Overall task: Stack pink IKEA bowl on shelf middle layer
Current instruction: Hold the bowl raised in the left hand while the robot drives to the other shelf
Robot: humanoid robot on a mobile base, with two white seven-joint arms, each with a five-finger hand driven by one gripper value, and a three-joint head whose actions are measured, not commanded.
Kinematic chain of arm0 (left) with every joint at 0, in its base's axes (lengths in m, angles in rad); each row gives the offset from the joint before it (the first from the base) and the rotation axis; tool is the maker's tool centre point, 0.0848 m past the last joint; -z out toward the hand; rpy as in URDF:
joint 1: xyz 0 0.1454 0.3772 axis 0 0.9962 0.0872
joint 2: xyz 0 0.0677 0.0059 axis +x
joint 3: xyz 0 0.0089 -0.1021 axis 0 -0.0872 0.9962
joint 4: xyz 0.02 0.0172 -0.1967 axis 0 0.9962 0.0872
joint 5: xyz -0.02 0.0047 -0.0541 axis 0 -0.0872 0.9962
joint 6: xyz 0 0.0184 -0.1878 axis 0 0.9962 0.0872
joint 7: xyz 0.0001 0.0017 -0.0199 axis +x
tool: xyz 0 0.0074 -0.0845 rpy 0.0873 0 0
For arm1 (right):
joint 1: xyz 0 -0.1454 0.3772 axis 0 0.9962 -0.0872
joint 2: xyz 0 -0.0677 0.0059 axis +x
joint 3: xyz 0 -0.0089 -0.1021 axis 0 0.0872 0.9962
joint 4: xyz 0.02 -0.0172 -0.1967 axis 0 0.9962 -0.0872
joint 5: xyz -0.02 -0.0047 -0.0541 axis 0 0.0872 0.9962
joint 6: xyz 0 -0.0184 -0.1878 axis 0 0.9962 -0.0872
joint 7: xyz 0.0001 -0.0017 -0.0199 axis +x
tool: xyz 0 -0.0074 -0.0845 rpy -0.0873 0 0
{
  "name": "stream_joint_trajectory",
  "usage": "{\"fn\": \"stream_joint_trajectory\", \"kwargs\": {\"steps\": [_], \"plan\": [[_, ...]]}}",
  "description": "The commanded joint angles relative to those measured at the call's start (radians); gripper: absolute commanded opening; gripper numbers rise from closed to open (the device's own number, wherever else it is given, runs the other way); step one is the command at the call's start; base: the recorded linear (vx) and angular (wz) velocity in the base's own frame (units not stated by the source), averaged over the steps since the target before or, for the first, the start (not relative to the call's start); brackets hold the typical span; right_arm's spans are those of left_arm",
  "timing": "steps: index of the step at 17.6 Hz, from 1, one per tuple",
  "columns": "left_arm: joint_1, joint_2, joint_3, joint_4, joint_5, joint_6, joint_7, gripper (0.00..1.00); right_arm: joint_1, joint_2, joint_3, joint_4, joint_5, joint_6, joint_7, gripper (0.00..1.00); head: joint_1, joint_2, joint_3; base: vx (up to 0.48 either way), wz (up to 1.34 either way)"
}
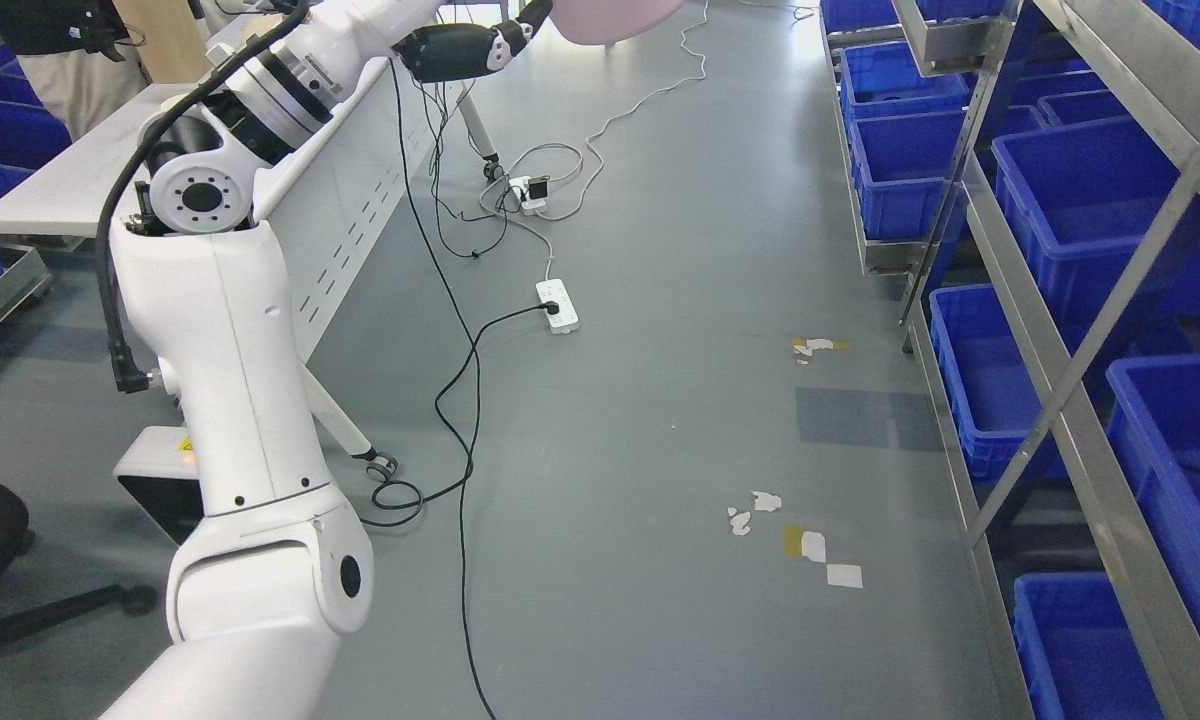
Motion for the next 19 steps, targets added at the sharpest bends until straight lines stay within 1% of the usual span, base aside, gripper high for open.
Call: {"fn": "stream_joint_trajectory", "kwargs": {"steps": [1,12,19], "plan": [[0.0,0.018,-0.001,-0.002,0.0,0.0,0.0,0.01,0.0,-0.017,0.005,-0.017,-0.001,0.001,0.0,1.0,0.0,0.0,0.0,0.409,-0.01],[0.0,0.018,-0.004,0.0,0.0,0.0,0.001,0.01,0.0,-0.017,0.005,-0.017,0.001,0.001,0.0,1.0,0.0,0.0,0.0,0.402,0.02],[-0.002,0.018,-0.017,0.0,0.002,0.0,0.001,0.01,0.0,-0.017,0.003,-0.017,0.001,0.001,0.0,1.0,0.0,0.0,0.0,0.316,0.08]]}}
